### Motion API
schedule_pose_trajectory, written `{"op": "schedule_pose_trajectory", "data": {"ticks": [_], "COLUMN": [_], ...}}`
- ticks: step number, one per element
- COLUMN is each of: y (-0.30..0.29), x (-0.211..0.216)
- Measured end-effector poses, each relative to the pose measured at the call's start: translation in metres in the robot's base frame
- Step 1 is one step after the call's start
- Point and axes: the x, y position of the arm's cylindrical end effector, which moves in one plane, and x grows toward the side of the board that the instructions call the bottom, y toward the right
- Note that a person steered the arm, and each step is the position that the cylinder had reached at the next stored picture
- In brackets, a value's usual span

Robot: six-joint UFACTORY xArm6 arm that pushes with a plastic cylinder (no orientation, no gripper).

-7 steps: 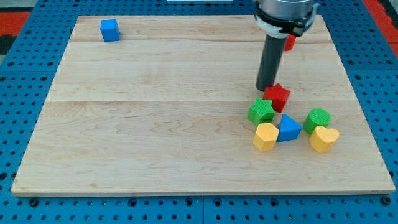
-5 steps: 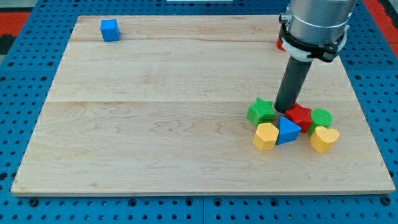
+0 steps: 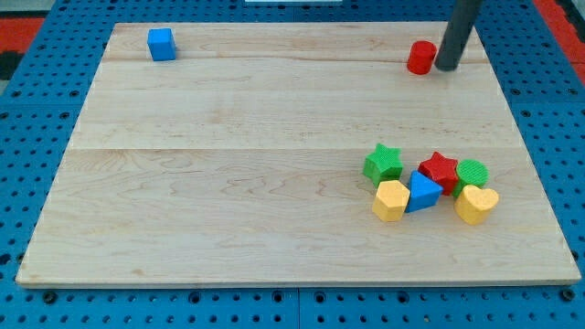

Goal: Place red circle to the top left of green star

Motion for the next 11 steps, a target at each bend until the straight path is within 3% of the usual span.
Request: {"op": "schedule_pose_trajectory", "data": {"ticks": [2, 3, 8, 11], "y": [-0.097, -0.100, -0.198, -0.210], "x": [-0.015, -0.035, 0.039, 0.079]}}
